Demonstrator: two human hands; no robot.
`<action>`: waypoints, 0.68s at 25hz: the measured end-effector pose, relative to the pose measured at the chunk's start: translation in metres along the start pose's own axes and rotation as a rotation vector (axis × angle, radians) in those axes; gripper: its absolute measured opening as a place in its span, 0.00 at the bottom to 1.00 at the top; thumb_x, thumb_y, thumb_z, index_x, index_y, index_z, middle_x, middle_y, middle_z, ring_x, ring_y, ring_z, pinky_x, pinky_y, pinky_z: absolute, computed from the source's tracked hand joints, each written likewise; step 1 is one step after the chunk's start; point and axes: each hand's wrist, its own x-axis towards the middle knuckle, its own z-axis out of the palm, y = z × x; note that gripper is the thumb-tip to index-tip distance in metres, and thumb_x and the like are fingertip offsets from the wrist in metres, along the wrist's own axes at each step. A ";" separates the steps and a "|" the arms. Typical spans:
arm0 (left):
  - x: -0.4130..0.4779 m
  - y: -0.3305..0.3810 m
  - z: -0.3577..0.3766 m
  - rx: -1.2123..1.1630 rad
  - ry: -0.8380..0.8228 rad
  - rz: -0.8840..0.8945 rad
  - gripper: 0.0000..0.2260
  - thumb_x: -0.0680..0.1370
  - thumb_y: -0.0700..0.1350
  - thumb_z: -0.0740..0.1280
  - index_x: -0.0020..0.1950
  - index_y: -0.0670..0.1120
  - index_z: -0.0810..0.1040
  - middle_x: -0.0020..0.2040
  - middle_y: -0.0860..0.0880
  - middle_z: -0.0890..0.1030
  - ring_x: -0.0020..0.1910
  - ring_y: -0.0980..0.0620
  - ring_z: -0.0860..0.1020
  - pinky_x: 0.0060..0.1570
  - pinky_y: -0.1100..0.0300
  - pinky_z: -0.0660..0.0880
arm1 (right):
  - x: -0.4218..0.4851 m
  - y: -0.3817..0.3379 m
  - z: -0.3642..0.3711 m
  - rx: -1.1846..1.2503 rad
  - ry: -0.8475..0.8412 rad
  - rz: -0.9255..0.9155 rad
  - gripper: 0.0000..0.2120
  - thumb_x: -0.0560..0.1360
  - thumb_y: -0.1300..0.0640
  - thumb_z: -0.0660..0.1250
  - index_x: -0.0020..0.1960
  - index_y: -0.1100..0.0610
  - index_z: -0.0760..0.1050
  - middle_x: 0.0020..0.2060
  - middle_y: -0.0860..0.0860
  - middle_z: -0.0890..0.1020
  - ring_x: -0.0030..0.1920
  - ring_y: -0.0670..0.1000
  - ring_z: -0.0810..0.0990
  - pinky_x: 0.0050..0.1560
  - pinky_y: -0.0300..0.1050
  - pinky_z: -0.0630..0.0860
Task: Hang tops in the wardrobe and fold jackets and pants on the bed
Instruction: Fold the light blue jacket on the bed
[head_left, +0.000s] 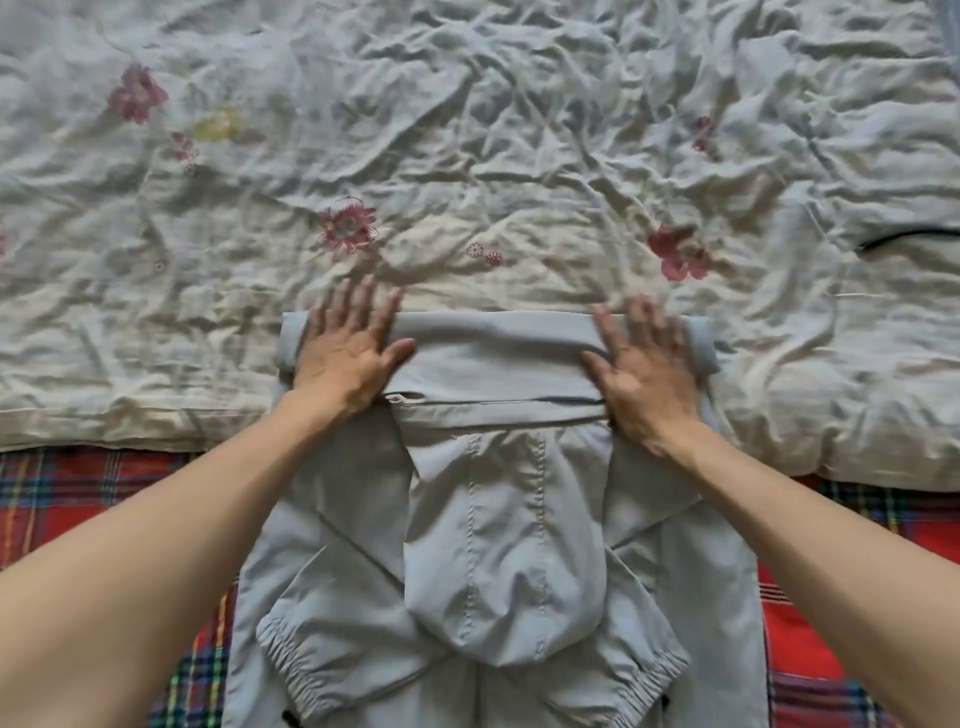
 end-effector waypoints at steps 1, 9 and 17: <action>-0.002 -0.013 0.001 -0.049 0.025 -0.116 0.32 0.81 0.66 0.48 0.81 0.54 0.45 0.82 0.47 0.44 0.80 0.45 0.42 0.76 0.48 0.40 | -0.011 0.022 0.005 -0.015 0.006 0.103 0.34 0.78 0.36 0.43 0.79 0.50 0.58 0.79 0.57 0.56 0.78 0.59 0.54 0.76 0.55 0.44; -0.017 -0.038 -0.020 -1.197 0.219 -1.001 0.20 0.76 0.48 0.74 0.61 0.37 0.78 0.58 0.43 0.80 0.58 0.42 0.79 0.59 0.50 0.75 | -0.017 0.043 -0.039 0.889 0.012 0.776 0.27 0.74 0.48 0.73 0.68 0.59 0.73 0.64 0.56 0.78 0.64 0.56 0.76 0.66 0.50 0.71; -0.039 -0.054 -0.097 -1.551 0.485 -0.618 0.07 0.76 0.39 0.72 0.42 0.48 0.78 0.37 0.53 0.82 0.36 0.58 0.78 0.44 0.60 0.78 | -0.001 0.045 -0.112 1.024 0.406 0.585 0.10 0.72 0.57 0.72 0.52 0.58 0.80 0.44 0.49 0.82 0.44 0.46 0.77 0.46 0.48 0.76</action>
